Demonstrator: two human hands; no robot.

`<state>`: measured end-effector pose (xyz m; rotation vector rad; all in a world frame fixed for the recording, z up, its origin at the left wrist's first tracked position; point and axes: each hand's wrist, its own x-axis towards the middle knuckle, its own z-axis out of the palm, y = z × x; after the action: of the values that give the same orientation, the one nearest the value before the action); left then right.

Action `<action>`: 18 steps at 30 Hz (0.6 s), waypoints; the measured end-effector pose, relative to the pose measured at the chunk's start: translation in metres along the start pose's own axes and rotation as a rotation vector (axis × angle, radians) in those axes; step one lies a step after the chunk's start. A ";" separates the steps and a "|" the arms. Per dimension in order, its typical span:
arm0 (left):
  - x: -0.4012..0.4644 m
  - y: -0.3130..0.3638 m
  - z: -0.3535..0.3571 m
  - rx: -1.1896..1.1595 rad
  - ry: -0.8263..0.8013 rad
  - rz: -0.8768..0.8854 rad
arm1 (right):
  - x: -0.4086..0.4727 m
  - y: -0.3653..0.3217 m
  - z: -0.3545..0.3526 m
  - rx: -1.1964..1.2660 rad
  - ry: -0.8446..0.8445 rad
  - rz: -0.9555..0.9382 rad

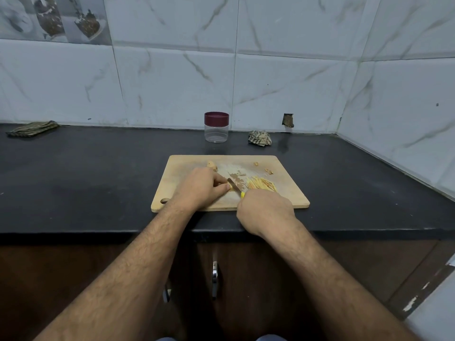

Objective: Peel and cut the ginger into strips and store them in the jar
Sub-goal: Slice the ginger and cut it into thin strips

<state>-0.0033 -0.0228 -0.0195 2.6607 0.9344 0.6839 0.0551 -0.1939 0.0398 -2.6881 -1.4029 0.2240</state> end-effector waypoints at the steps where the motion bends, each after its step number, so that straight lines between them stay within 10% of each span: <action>1: 0.000 0.000 0.000 0.000 0.001 0.000 | 0.001 -0.001 0.001 -0.001 -0.003 0.005; 18: 0.001 0.000 -0.001 0.035 0.001 0.007 | 0.009 -0.003 0.001 0.007 0.004 -0.017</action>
<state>-0.0027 -0.0223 -0.0186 2.6953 0.9466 0.6763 0.0576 -0.1853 0.0381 -2.6681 -1.4202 0.2213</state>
